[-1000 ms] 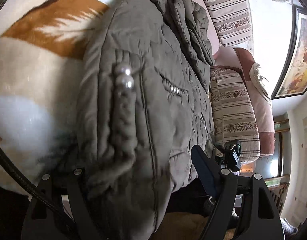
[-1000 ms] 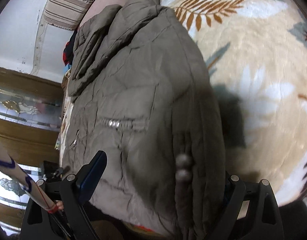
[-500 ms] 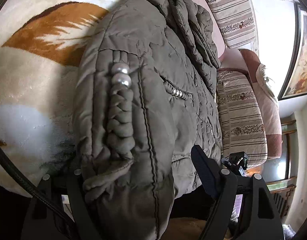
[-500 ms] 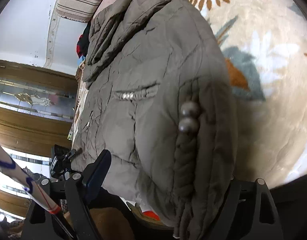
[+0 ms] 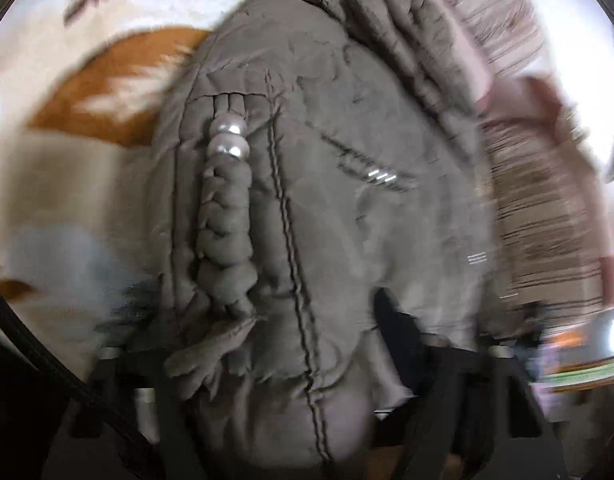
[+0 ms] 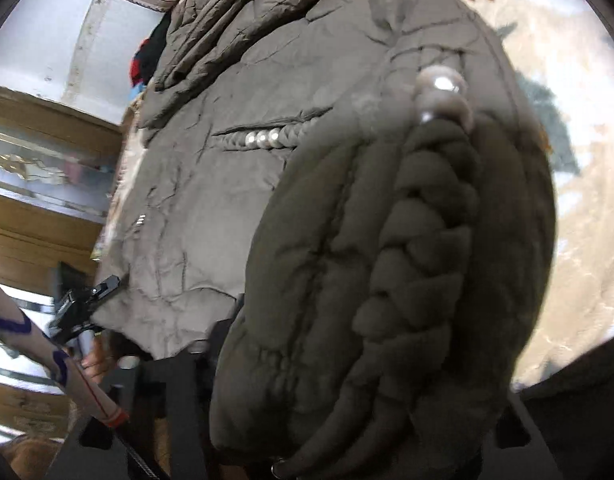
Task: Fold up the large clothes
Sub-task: 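Lift the held hem and fold it toward the hood with both tools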
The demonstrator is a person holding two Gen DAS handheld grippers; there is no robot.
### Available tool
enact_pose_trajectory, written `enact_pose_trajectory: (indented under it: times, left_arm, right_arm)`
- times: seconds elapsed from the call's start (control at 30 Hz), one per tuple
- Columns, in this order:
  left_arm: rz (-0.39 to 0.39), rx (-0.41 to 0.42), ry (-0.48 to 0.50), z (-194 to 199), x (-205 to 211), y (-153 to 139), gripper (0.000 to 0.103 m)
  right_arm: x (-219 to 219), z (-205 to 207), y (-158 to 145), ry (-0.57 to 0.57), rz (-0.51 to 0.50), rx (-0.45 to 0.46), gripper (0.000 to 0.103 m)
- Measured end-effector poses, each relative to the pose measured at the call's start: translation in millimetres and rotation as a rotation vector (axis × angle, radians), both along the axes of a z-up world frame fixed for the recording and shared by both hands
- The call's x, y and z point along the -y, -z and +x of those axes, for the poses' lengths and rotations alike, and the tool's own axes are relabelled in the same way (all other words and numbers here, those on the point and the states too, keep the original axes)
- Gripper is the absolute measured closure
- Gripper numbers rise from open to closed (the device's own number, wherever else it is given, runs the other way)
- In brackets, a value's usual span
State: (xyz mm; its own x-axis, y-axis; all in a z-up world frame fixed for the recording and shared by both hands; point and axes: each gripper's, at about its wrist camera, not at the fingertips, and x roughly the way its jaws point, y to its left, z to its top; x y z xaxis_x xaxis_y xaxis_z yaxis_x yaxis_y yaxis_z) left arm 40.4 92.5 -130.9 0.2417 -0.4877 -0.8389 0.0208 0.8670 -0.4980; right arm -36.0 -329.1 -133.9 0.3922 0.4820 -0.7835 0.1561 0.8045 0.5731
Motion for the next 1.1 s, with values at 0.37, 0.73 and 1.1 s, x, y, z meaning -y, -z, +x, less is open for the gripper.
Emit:
enact_pose_trajectory:
  times: [0.37,0.73,1.1]
  left_arm:
    - [0.05,0.183,0.002,-26.7,1.7,-86.3,0.086]
    - [0.09,0.159,-0.003,-28.2,-10.6,-84.3,0.086]
    - [0.115,0.318,-0.029,42.5,7.7,-156.7,0.086]
  right_arm:
    - [4.5,-26.9,-93.8,0.022,-0.019,0.247,0.081]
    - [0.8,-41.0,-92.8,-0.038,-0.03,0.221,0.082]
    - [1.0,35.7,-170.5,-0.028,-0.073,0.406,0.082]
